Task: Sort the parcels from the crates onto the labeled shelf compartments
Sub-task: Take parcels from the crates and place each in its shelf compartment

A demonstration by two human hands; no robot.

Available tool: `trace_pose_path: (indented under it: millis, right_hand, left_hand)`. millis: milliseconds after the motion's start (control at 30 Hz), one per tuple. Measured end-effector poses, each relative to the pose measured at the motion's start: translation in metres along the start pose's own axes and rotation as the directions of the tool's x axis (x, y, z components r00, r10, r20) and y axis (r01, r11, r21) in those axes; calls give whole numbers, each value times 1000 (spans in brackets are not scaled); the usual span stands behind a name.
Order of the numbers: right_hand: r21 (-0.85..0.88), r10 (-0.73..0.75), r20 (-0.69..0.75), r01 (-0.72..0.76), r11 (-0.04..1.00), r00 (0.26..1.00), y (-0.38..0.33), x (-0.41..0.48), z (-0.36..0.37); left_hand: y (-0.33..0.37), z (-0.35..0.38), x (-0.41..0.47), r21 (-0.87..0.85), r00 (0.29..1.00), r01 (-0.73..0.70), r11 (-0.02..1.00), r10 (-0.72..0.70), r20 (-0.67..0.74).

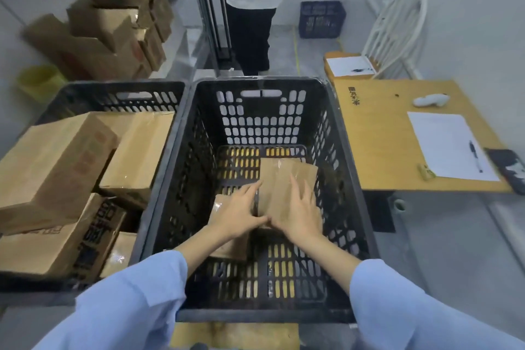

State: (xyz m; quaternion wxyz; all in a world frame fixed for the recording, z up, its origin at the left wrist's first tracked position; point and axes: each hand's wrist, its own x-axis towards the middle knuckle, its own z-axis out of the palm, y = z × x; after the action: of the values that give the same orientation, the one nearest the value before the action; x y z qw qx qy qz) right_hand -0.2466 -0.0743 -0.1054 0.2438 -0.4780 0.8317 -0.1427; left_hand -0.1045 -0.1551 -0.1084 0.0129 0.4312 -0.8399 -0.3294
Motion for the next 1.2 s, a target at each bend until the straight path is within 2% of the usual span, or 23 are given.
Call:
trace_pose_path:
  millis: [367,533,667,800,1000,1200]
  right_hand:
    - [37,192,67,-195,980,979,22,12,8]
    - [44,248,73,-251,967,966,25,16,7]
    - [91,228,112,-239,967,967,24,14,6]
    - [177,203,91,-217,960,975,17,14,0]
    - [328,76,-22,-64,942,997,-1,21,-18]
    - [478,-108,-4,97,873,994,-26,26,-50]
  left_hand:
    - [-2,34,24,-154,993,-97,983,107,53]
    - [0,33,25,-185,993,-107,977,113,18]
    - [2,32,24,-266,993,-105,958,115,22]
    - [4,31,23,-335,996,-78,939,87,11]
    - [10,-3,26,-375,988,-126,918,84,-127]
    - [12,-54,12,-410,976,-146,900,63,-210]
